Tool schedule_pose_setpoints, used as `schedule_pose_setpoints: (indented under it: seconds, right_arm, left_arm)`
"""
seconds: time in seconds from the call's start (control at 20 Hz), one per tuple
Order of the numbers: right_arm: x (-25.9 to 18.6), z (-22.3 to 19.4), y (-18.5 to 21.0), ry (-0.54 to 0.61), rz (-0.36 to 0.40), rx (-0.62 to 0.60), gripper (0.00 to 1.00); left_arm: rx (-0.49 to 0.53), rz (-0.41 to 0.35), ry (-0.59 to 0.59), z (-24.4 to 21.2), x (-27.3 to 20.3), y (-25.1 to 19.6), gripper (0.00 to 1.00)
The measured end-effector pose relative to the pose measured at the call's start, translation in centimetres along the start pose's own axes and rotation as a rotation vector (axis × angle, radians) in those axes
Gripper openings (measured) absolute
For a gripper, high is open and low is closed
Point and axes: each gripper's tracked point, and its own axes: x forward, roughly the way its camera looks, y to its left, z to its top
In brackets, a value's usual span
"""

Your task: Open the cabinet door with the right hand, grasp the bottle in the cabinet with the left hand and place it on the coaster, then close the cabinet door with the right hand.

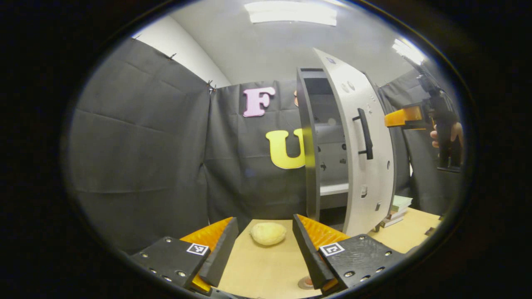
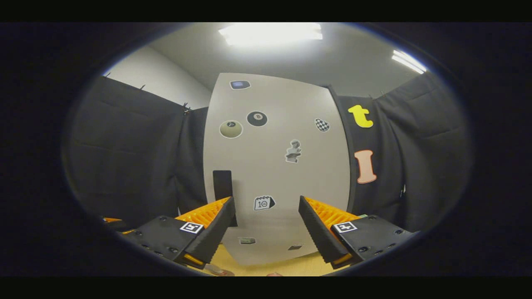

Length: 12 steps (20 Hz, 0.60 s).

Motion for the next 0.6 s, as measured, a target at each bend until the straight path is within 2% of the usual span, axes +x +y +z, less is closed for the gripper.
schedule_pose_setpoints:
  seconds: [0.3,0.4,0.45,0.6]
  right_arm:
    - [-4.8,-0.1,-3.8,-0.026,0.008,-0.031,0.94]
    - [-6.6,-0.3,-6.1,-0.033,-0.010,-0.039,0.98]
    - [-7.4,-0.6,-7.3,-0.033,-0.024,-0.048,0.98]
    - [-11.0,-0.4,-11.7,-0.036,-0.067,-0.060,0.98]
  left_arm:
    - [-0.005,-0.035,0.000,2.6,0.3,-5.8,0.79]
    - [0.005,-0.040,-0.010,3.5,0.2,-7.7,0.79]
    - [0.006,-0.044,-0.012,4.0,0.1,-8.7,0.81]
    - [-0.004,-0.072,-0.017,4.5,-0.4,-11.7,0.79]
